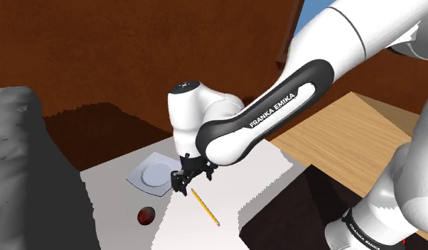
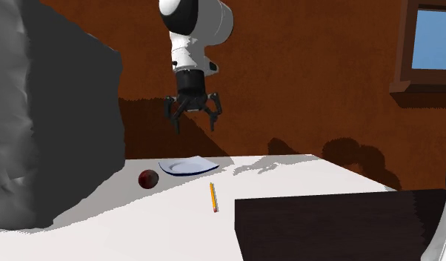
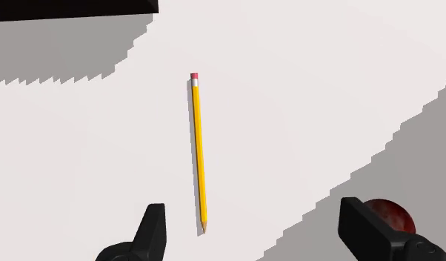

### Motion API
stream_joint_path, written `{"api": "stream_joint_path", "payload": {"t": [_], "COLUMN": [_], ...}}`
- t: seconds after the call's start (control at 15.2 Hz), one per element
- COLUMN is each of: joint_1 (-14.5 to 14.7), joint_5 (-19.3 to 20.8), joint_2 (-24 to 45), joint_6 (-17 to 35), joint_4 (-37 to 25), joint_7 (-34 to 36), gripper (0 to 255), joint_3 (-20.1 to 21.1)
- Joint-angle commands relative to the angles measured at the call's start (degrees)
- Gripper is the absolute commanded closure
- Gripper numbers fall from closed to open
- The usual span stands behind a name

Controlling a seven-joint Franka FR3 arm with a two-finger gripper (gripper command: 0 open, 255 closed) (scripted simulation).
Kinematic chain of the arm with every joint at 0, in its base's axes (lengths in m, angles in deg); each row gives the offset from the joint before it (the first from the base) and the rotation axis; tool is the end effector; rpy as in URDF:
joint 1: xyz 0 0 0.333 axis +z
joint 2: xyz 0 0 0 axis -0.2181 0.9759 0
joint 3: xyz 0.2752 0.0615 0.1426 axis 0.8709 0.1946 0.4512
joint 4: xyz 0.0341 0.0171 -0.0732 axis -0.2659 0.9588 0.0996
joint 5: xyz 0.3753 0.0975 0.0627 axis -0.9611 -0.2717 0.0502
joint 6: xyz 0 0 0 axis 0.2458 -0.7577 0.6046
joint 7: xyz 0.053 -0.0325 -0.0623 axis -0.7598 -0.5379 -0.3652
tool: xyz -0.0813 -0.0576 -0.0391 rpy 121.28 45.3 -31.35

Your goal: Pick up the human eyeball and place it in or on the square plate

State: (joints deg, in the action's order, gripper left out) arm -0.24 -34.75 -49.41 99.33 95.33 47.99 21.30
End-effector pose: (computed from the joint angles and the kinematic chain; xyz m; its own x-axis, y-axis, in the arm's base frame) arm 0.4177 0.3459 0.2802 0.9951 -0.0424 -0.0897 -0.0353 -0.9963 0.0789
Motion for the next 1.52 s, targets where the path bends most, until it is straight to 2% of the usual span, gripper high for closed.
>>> {"api": "stream_joint_path", "payload": {"t": [0.0,0.46,0.92,1.45], "joint_1": [1.74,9.87,17.95,18.49], "joint_5": [3.26,10.97,14.53,15.60], "joint_2": [4.81,20.63,37.16,41.10], "joint_6": [0.15,-1.11,-5.93,-2.69], "joint_4": [-4.22,-20.52,-42.32,-43.07], "joint_7": [3.10,11.02,14.14,14.65], "gripper": [0,0,0,0], "joint_3": [-0.81,-4.68,-8.32,-9.47]}}
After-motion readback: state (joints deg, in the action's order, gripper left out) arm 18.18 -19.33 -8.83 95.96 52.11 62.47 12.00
